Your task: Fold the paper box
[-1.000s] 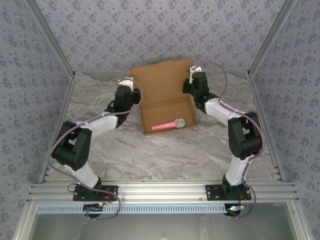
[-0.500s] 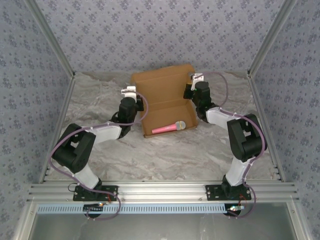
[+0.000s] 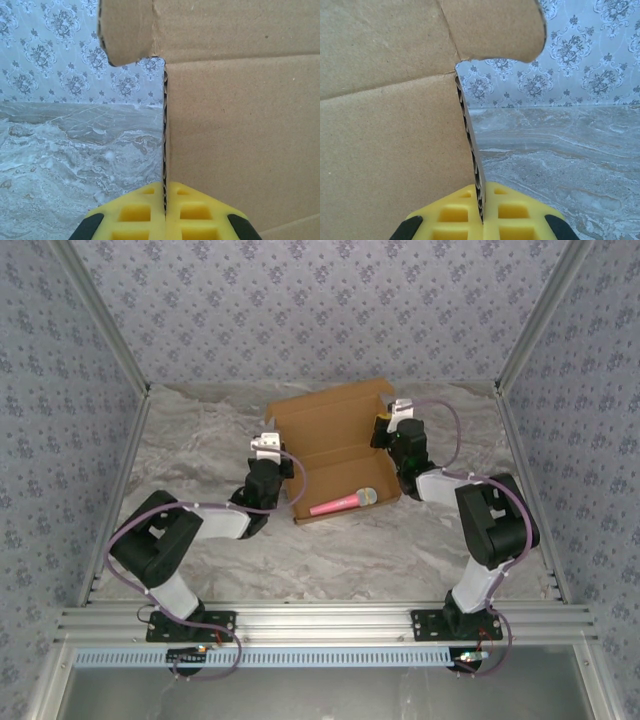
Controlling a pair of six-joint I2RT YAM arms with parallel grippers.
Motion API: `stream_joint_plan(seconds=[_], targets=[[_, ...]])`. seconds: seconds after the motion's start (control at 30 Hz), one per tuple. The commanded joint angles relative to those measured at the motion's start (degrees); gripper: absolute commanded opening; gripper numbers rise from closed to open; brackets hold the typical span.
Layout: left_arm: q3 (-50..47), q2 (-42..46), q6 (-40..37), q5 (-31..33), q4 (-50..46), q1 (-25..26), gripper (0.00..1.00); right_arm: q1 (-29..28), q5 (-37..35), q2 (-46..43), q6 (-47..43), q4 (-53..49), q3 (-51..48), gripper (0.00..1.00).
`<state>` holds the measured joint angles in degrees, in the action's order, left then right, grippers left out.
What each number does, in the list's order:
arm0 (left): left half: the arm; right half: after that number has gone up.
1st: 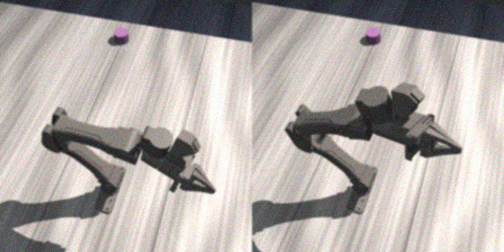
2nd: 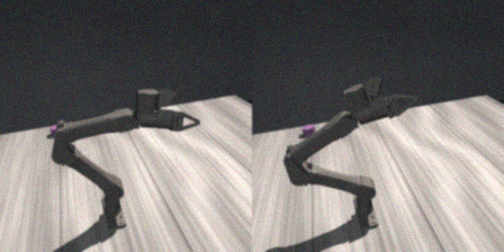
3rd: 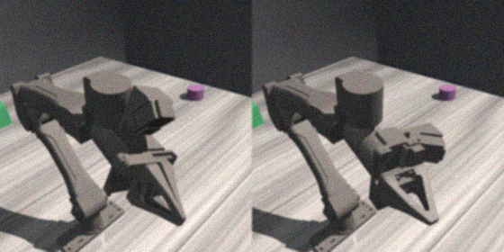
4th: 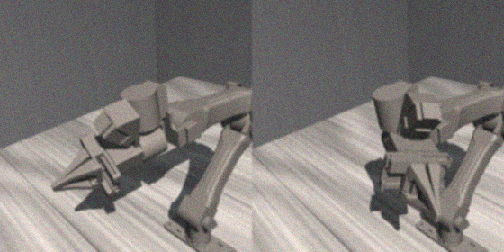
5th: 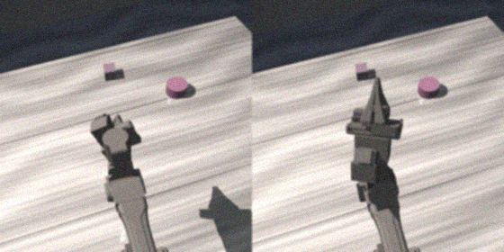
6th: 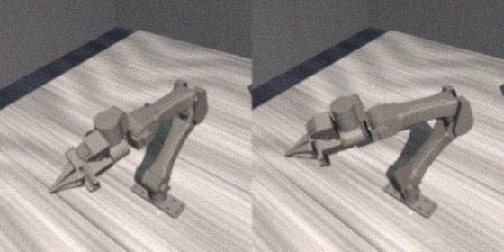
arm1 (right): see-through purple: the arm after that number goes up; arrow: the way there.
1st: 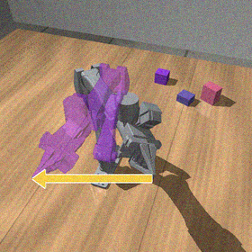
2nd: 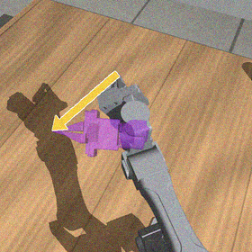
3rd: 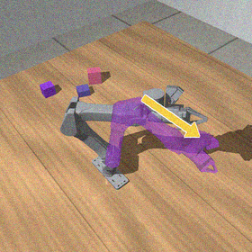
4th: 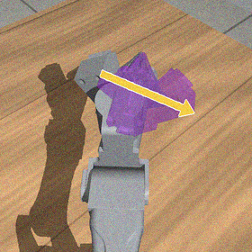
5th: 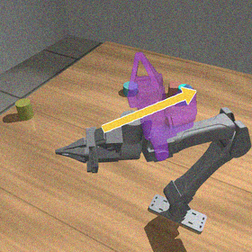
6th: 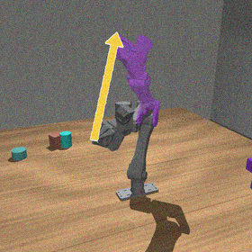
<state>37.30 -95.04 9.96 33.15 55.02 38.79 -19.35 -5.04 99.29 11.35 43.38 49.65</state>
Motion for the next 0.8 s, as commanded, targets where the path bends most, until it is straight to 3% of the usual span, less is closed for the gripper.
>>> stream_joint_plan(seconds=[0.0, 0.37, 0.67, 0.77], targets=[[-1.03, -1.16, -2.16, -0.42, 5.26, 1.61, 0.00, -0.31, 3.75, -2.67, 0.00, 5.64, -1.68, 0.02], [-5.21, -1.24, -6.81, 1.39, 10.14, 2.63, 0.00, 0.71, 6.71, -5.94, -4.56, 4.76, -6.29, 0.06], [-4.92, -1.11, -14.29, 0.26, 13.85, 1.83, 0.00, 5.01, 9.73, -11.64, -4.66, -11.88, -3.06, 0.21], [-4.61, -0.87, -14.92, -0.10, 13.99, 1.20, 0.00, 6.52, 10.90, -13.08, -5.16, -16.97, -1.78, 0.30]])
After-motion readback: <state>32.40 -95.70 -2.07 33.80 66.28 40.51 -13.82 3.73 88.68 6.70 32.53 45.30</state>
